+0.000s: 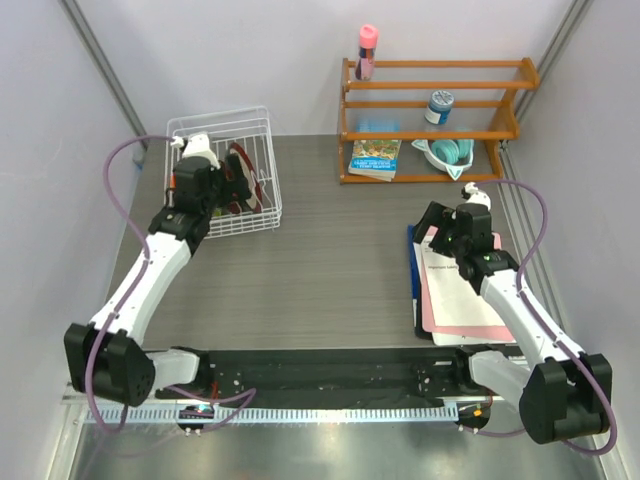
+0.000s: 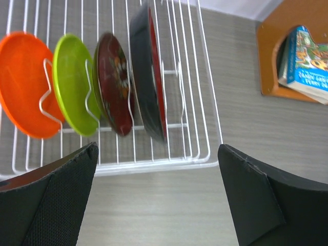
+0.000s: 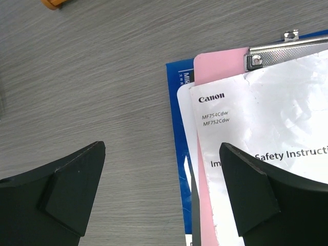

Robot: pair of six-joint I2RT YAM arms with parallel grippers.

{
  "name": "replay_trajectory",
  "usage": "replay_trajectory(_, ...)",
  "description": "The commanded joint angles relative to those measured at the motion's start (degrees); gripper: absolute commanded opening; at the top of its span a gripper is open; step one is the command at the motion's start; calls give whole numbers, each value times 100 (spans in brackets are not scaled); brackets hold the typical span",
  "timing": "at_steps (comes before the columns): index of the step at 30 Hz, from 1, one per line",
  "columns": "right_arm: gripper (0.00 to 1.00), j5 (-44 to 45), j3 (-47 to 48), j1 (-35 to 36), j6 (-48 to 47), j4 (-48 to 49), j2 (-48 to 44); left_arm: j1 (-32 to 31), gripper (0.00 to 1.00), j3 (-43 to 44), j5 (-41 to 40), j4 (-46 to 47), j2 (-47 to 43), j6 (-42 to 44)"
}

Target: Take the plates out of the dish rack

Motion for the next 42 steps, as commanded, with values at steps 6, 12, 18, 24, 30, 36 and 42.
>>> replay_trajectory(6, 100, 37, 241, 5, -150, 305, 447, -513, 99, 669, -1541, 1370, 1349, 586)
replay_trajectory(12, 100, 2, 312, 5, -203, 367, 764, -627, 76, 836, -2438, 1801, 2078, 638)
replay_trajectory(18, 100, 55, 277, 5, -203, 490, 852, -812, 24, 1003, -3009, 1819, 2326, 876)
replay_trajectory(24, 100, 11, 268, 5, -168, 508, 949, -961, 0, 959, -3361, 1837, 2361, 1007)
replay_trajectory(30, 100, -41, 242, 5, -150, 499, 949, -1304, 0, 1319, -4011, 1801, 2423, 1578)
replay_trajectory(36, 99, -94, 242, 5, -141, 472, 808, -1612, 0, 1952, -4819, 1932, 2362, 2456)
replay_trajectory(42, 99, -94, 233, -3, -159, 385, 580, -1805, 0, 2427, -5278, 2003, 2010, 3168)
